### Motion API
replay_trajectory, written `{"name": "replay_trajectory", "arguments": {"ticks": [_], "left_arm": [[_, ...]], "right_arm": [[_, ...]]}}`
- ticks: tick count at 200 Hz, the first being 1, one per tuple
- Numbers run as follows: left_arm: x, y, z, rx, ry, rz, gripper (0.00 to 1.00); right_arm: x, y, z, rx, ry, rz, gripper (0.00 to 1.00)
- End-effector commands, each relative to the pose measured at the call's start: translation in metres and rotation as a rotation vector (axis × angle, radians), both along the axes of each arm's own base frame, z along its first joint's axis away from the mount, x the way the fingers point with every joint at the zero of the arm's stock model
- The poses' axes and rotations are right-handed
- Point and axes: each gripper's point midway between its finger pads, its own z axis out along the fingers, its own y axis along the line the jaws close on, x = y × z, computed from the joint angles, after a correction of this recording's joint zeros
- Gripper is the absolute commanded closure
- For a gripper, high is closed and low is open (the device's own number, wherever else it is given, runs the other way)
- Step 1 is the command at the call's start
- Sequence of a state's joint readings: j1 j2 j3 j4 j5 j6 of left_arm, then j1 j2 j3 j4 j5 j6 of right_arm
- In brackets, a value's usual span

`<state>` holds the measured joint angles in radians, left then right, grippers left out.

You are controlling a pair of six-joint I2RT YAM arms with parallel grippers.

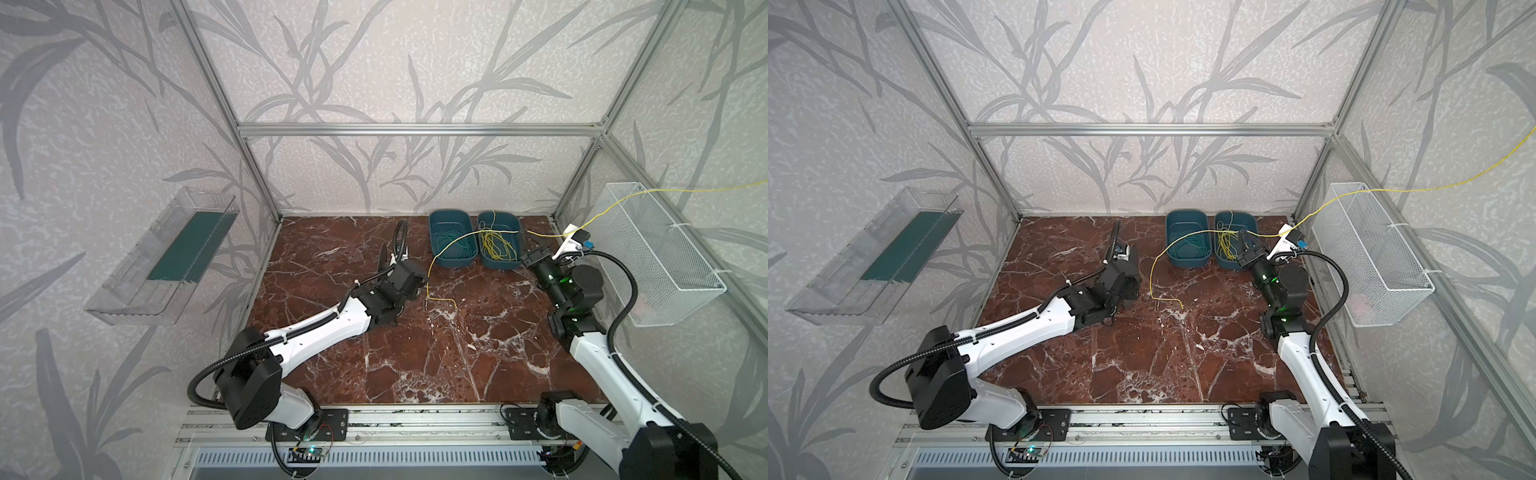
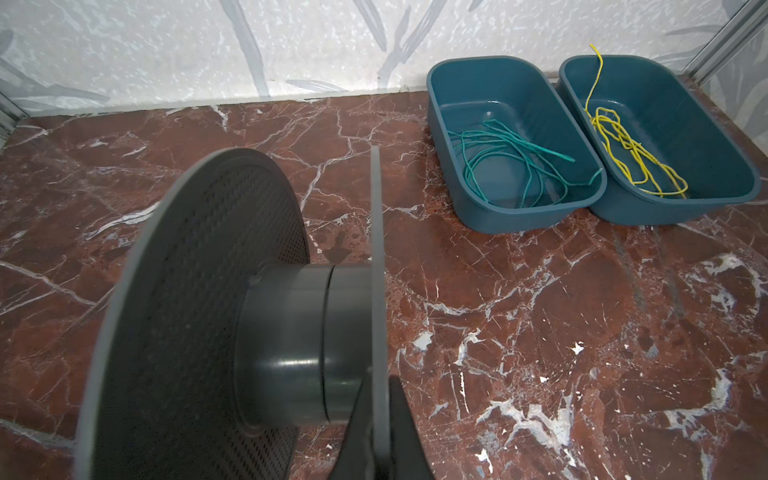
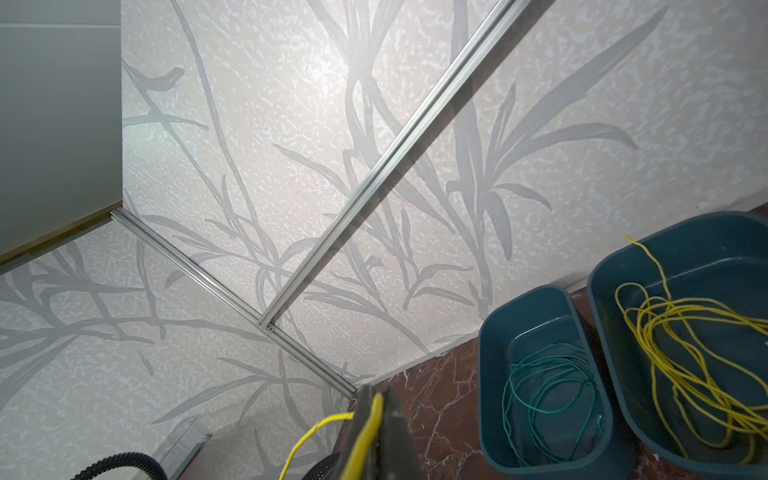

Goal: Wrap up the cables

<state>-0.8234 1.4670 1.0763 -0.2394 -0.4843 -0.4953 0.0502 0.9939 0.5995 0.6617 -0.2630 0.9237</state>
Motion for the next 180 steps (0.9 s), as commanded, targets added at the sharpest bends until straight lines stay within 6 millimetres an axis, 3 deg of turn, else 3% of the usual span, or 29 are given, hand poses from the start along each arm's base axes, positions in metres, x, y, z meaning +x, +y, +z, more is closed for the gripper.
{"name": "replay_trajectory", "arguments": {"ticks": [1, 180], "left_arm": [[0.012, -0.004, 0.022, -0.074, -0.067, 0.042, 1.0], [0.015, -0.008, -0.009, -0.039, -0.021, 0.066, 1.0]], "right_arm": [[-0.006, -0.003, 0.01, 0.002, -0.034, -0.005, 1.0], [-0.007, -0.005, 0.011, 0.0, -0.031, -0.003, 1.0]]}}
